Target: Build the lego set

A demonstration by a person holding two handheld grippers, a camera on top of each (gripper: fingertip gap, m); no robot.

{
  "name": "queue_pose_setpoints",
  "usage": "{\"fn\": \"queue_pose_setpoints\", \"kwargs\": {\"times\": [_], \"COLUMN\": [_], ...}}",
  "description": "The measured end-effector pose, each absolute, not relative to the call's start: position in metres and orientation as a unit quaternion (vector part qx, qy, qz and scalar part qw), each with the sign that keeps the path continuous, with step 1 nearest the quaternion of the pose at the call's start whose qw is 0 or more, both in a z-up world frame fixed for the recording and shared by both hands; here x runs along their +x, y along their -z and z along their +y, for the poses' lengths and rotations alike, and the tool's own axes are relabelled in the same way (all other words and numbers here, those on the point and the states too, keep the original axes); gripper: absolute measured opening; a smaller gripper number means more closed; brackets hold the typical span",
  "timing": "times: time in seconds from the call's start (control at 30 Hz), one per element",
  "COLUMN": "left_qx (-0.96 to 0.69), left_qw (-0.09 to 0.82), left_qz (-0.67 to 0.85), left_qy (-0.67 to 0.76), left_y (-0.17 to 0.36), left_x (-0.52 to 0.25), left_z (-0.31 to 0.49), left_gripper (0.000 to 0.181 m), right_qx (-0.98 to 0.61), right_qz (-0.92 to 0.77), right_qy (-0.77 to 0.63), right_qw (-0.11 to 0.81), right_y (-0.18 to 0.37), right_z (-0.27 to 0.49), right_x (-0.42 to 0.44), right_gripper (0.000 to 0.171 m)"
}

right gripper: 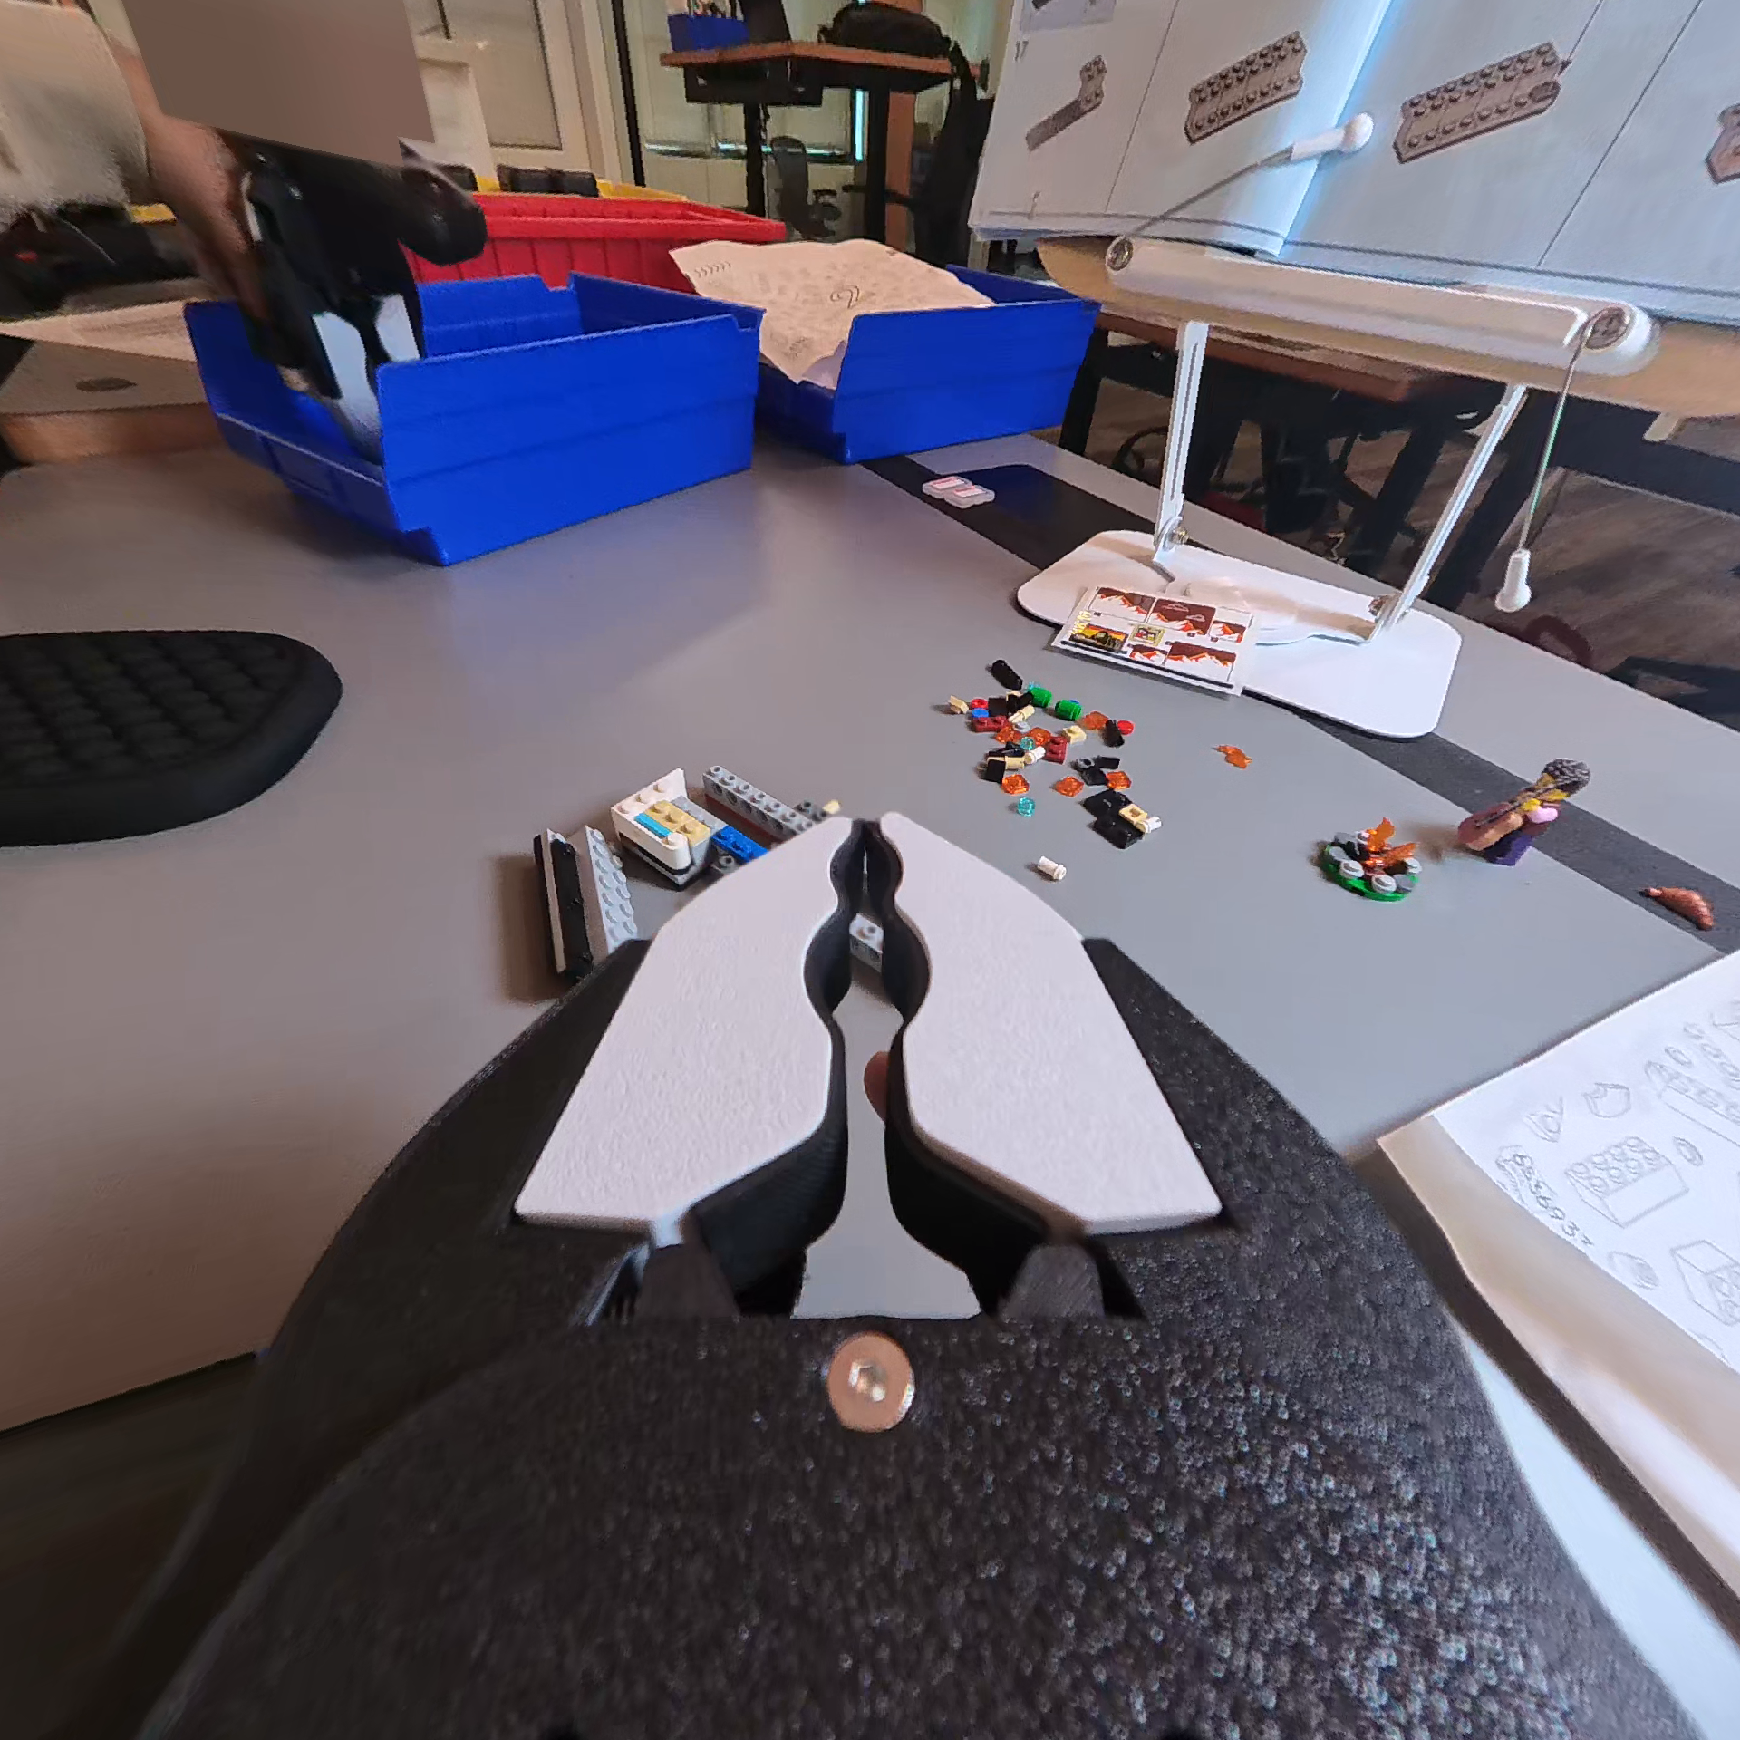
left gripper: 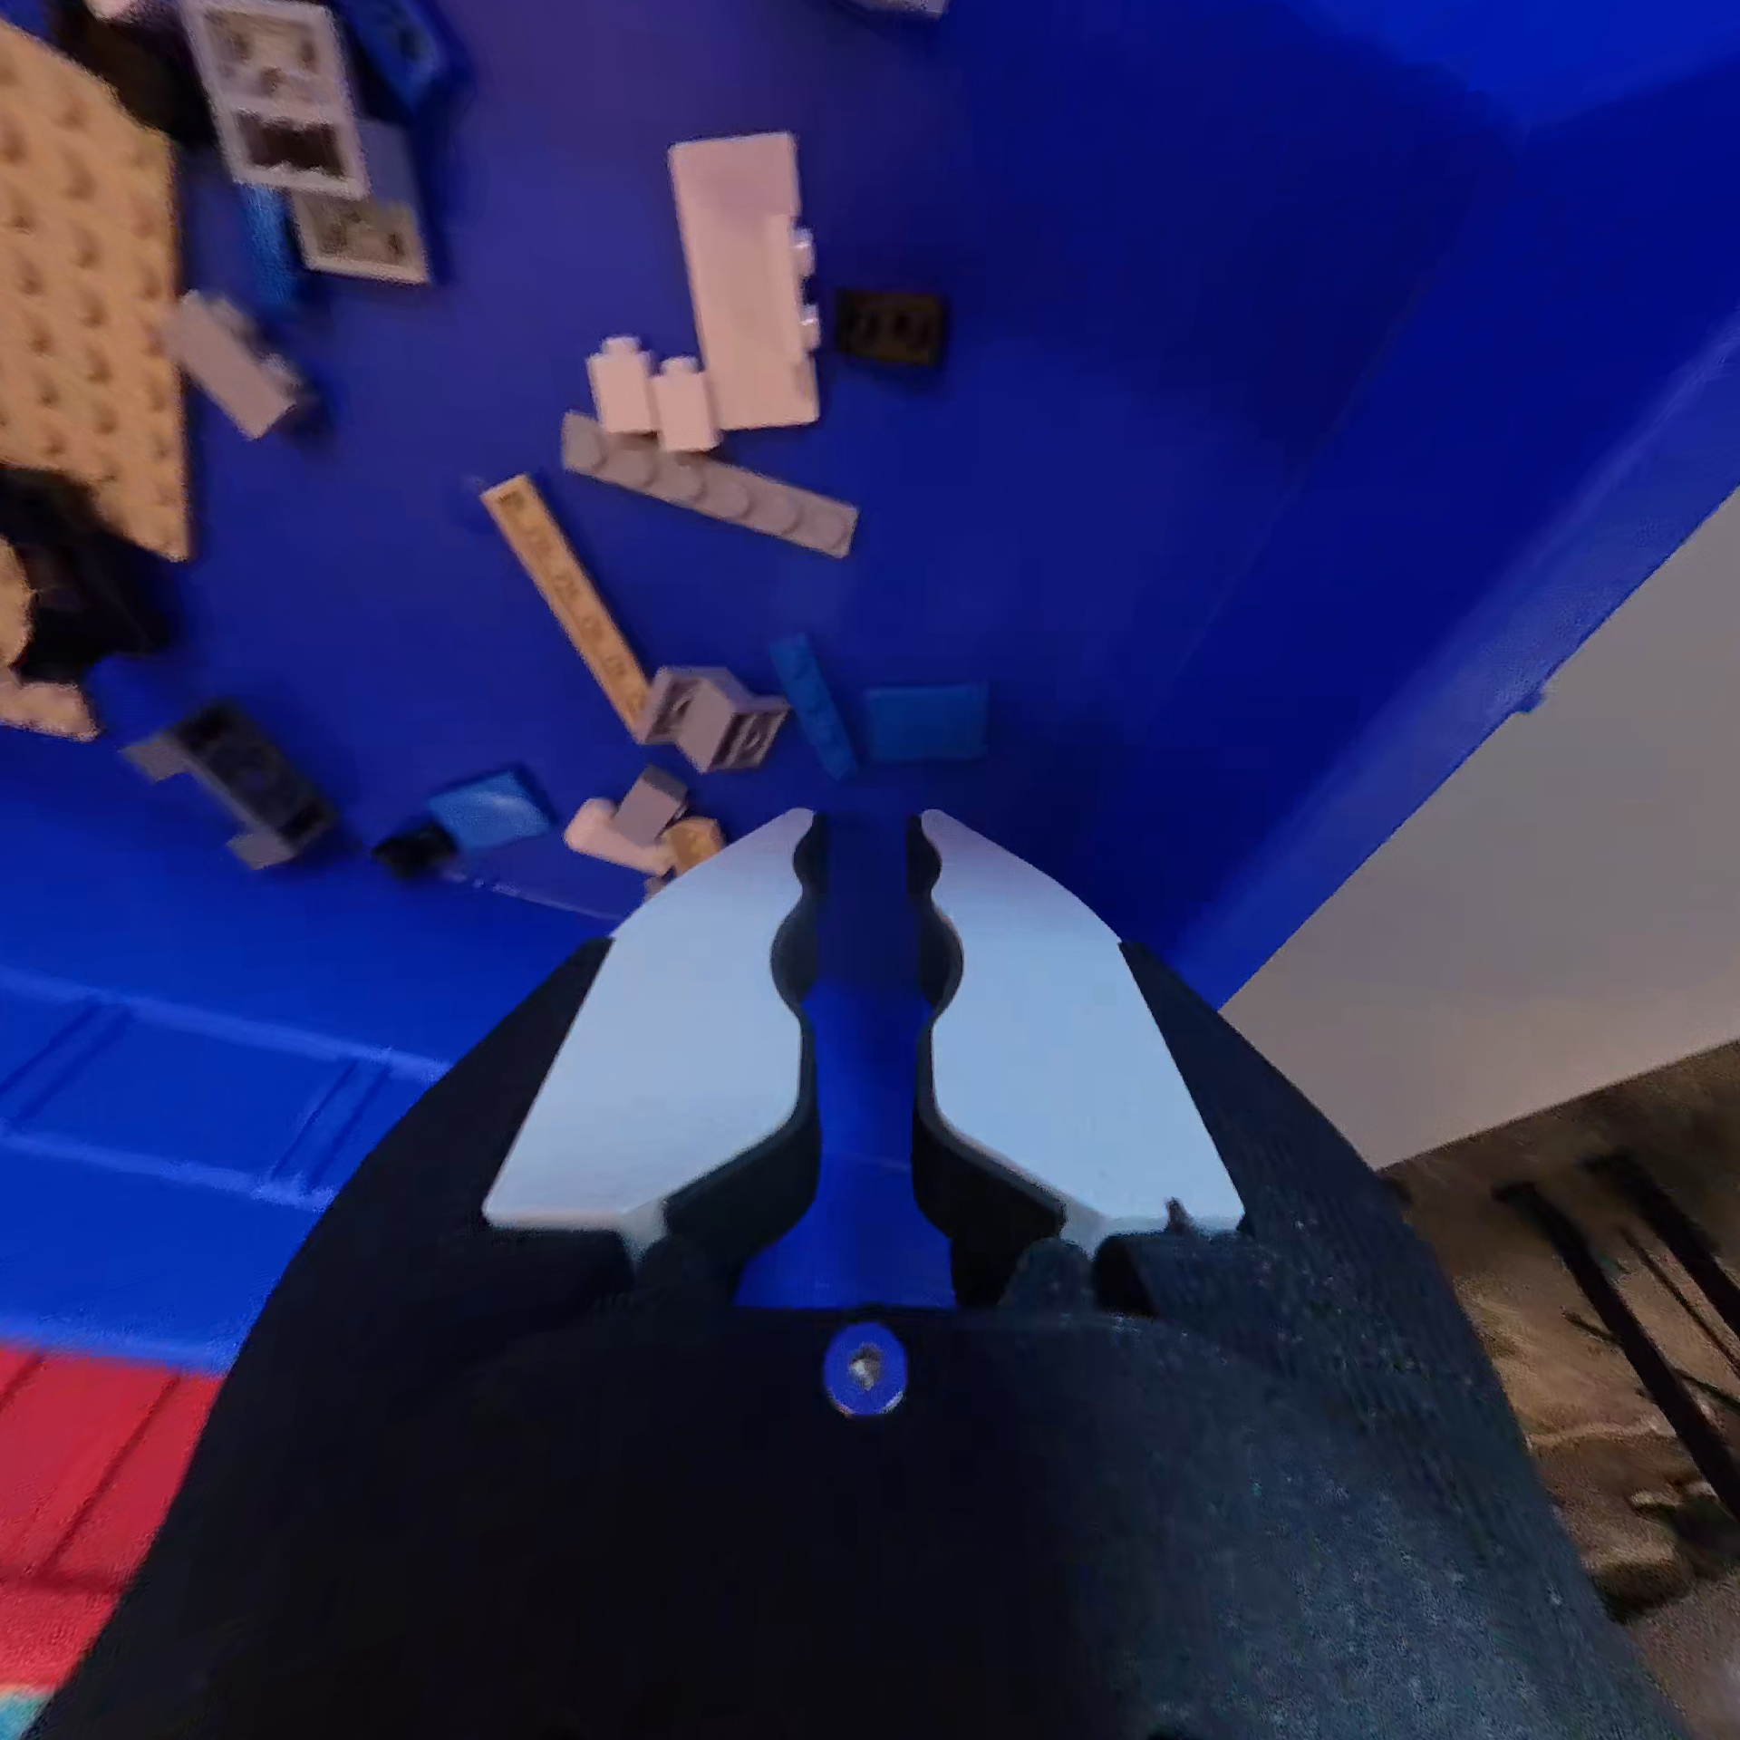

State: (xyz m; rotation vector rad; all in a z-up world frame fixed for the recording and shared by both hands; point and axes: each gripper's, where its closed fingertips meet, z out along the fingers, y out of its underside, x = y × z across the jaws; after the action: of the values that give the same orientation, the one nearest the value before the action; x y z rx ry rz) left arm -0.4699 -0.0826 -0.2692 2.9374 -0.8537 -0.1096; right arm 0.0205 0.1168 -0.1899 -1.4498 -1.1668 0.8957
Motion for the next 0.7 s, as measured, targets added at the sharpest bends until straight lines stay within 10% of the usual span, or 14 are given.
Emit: {"fn": "queue_pose_setpoints", "kwargs": {"times": [0.3,0.7], "left_qx": [0.949,0.829], "left_qw": [-0.008,-0.469], "left_qz": [-0.296,-0.276], "left_qy": [0.110,0.129], "left_y": [0.274,0.115], "left_x": [-0.491,-0.342], "left_z": [-0.033,0.095], "left_gripper": [0.017,0.006], "right_qx": [-0.636,-0.627], "right_qz": [-0.438,-0.446], "right_qy": [-0.375,-0.392], "right_qw": [0.512,0.504], "right_y": [0.193,0.198], "right_z": [0.138,0.132], "right_x": [0.030,0.025], "right_gripper": [0.000,0.000]}}
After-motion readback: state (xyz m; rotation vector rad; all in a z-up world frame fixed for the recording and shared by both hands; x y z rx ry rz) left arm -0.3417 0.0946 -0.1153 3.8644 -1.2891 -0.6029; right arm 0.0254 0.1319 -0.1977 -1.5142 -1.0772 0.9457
